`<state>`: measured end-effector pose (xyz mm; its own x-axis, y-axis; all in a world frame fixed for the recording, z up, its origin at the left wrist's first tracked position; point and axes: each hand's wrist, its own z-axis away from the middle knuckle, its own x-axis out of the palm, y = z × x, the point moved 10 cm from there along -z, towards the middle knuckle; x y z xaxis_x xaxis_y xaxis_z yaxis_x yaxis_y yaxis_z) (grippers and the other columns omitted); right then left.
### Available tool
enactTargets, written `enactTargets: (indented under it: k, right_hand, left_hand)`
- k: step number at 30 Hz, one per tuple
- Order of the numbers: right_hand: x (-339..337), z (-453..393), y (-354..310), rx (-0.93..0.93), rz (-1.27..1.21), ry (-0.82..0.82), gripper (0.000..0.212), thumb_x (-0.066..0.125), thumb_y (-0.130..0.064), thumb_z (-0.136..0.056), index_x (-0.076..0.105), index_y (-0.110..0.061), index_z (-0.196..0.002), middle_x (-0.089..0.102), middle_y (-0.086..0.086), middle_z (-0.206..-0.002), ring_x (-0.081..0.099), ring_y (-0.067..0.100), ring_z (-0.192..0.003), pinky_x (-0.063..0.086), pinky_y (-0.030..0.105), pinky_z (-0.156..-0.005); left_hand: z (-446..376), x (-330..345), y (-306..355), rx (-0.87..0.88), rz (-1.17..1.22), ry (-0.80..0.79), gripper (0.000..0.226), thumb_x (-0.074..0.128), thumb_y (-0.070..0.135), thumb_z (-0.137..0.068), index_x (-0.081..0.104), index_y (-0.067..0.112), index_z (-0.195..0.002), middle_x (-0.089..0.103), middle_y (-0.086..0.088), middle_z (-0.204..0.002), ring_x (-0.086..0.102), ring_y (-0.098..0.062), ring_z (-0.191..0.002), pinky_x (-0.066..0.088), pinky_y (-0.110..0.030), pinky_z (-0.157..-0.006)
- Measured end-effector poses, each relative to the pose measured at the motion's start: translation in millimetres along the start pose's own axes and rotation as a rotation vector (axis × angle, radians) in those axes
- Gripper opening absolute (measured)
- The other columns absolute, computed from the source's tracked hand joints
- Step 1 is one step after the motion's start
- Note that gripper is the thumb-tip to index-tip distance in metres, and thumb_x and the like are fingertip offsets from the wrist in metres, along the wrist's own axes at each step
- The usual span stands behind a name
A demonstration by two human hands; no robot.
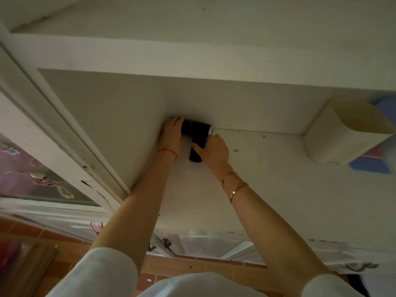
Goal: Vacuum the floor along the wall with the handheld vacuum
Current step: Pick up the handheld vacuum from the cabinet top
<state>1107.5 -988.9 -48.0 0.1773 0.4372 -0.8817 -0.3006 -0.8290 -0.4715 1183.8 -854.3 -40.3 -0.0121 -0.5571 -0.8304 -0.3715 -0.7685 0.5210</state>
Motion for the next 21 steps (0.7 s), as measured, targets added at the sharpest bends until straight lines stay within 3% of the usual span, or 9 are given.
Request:
enactTargets:
  k: [5, 8, 11, 16, 19, 21]
  right_hand:
    - [11.9, -1.9, 5.8, 0.073, -0.15, -0.038, 0.046, 0.064, -0.049, -0.086, 0.063, -0.004, -0.096, 0.06, 0.012, -0.103, 0.059, 0.025, -0.093, 0.039, 0.029, -0.062]
    - [14.6, -3.2, 11.8, 0.107, -0.361, -0.037, 0.04, 0.072, -0.038, -0.083, 0.051, -0.014, -0.059, 0.057, 0.002, -0.065, 0.056, 0.018, -0.067, 0.029, 0.021, -0.043]
    - [10.5, -3.3, 19.0, 0.139, -0.444, -0.056, 0.048, 0.074, -0.033, -0.083, 0.042, -0.015, -0.051, 0.045, -0.003, -0.053, 0.047, 0.013, -0.054, 0.027, 0.015, -0.034]
    - [2.0, 8.2, 33.3, 0.165, -0.589, -0.115, 0.048, 0.073, -0.03, -0.085, 0.05, -0.01, -0.049, 0.051, 0.002, -0.051, 0.047, 0.009, -0.051, 0.03, 0.011, -0.038]
    - [-8.9, 26.6, 41.0, 0.162, -0.686, -0.115, 0.032, 0.072, -0.028, -0.086, 0.073, 0.004, -0.08, 0.072, 0.013, -0.082, 0.062, 0.014, -0.071, 0.039, 0.009, -0.052]
    - [-17.8, 39.5, 48.3, 0.162, -0.759, -0.095, 0.036, 0.072, -0.027, -0.087, 0.072, 0.007, -0.096, 0.073, 0.017, -0.096, 0.068, 0.018, -0.084, 0.049, 0.016, -0.068]
  left_hand:
    - [-6.6, 8.2, -6.7, 0.006, -0.028, -0.018, 0.062, 0.051, -0.008, -0.09, 0.037, 0.005, -0.149, 0.032, -0.019, -0.157, 0.024, -0.035, -0.148, 0.02, -0.04, -0.122]
    - [-5.6, 10.9, -8.8, -0.004, -0.021, -0.017, 0.061, 0.049, -0.009, -0.091, 0.038, 0.006, -0.149, 0.031, -0.019, -0.158, 0.023, -0.034, -0.148, 0.02, -0.039, -0.122]
    - [-3.5, 10.2, -7.8, 0.011, -0.03, 0.006, 0.063, 0.052, -0.01, -0.088, 0.041, 0.006, -0.148, 0.033, -0.02, -0.155, 0.028, -0.035, -0.145, 0.022, -0.038, -0.121]
    - [4.0, 0.2, 5.2, 0.026, -0.043, 0.039, 0.058, 0.055, -0.009, -0.086, 0.049, 0.007, -0.141, 0.043, -0.021, -0.145, 0.039, -0.04, -0.133, 0.034, -0.042, -0.111]
    - [12.2, -13.3, 22.0, 0.103, -0.016, 0.115, 0.052, 0.061, -0.007, -0.085, 0.055, 0.005, -0.135, 0.05, -0.023, -0.138, 0.046, -0.044, -0.124, 0.041, -0.049, -0.105]
    - [22.0, -18.8, 33.2, 0.15, 0.038, 0.141, 0.054, 0.065, -0.003, -0.086, 0.053, 0.005, -0.138, 0.049, -0.022, -0.14, 0.044, -0.043, -0.127, 0.041, -0.05, -0.108]
